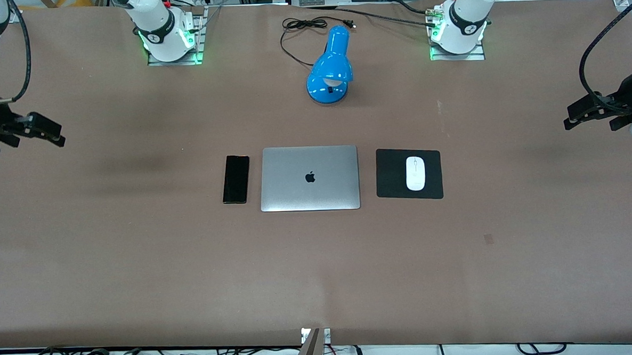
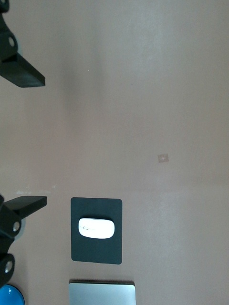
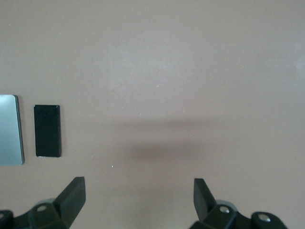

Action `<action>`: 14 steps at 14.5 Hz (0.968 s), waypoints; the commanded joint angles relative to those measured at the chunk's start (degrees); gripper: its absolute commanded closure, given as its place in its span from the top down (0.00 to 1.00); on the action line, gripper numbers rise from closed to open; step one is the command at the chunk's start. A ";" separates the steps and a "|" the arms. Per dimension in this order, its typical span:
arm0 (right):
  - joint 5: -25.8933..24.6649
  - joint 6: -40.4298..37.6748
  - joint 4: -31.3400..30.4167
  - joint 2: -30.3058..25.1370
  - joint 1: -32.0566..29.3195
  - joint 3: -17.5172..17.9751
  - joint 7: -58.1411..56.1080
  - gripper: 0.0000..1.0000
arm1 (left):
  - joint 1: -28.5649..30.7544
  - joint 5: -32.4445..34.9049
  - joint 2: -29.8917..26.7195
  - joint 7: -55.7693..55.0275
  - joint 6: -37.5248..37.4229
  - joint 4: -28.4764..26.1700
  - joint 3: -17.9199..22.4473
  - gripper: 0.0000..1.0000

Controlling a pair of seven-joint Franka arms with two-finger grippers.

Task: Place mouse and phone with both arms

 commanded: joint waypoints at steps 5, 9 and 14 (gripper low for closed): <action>0.39 0.95 -3.87 -3.33 0.77 -0.53 -0.86 1.00 | 0.16 0.20 0.99 0.57 -1.52 2.14 -0.16 1.00; 0.57 0.08 -3.17 -3.41 0.68 -0.70 -0.87 1.00 | 0.16 0.38 0.99 0.57 -1.70 2.14 -0.16 1.00; 0.66 0.16 -3.17 -3.68 0.77 -0.53 -0.78 1.00 | 0.16 0.38 0.99 0.66 -1.70 2.14 -0.16 1.00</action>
